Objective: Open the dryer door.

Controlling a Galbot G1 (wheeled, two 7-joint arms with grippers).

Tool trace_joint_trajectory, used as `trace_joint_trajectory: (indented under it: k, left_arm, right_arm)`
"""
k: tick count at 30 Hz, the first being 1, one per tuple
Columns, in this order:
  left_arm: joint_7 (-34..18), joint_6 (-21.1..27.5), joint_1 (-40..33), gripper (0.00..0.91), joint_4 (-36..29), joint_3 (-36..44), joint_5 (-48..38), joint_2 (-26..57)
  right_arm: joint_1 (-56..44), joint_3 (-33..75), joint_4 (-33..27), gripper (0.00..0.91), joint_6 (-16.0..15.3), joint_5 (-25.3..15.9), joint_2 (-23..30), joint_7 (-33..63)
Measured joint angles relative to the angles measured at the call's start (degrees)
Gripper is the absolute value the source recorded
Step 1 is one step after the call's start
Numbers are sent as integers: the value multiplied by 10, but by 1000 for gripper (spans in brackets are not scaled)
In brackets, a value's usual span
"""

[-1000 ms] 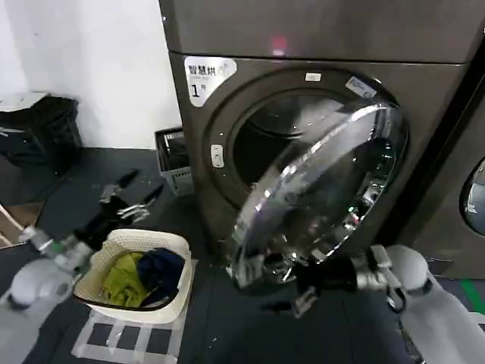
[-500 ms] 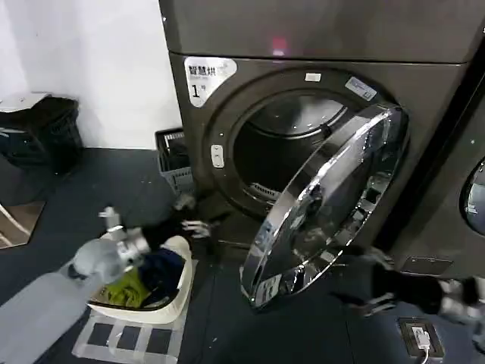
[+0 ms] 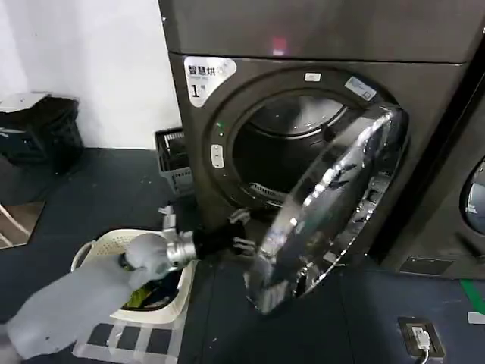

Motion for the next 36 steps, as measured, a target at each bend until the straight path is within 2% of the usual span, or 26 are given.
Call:
trace_joint_trajectory:
  k: [5,7,20,26,36]
  left_arm:
    - [-7,-1,-32,907,5,44,-9,-37]
    - [-10,-1,-43,907,8,65,-9,-53]
    - [-58,-2,-113,907,31,183,-18,-166]
    - [-92,15,-135,907,49,210,-35,-223]
    - [-165,7,-154,907,114,219,-1,-335]
  right_arm:
    - [-2,58,10,907,-8,-58,7,63]
    - [-3,83,7,907,-10,-66,8,90]
    - [-23,242,-9,907,-95,-24,0,226]
    - [-43,300,-20,907,-98,-24,-8,232]
    - [-55,330,-27,907,-95,-25,-5,229]
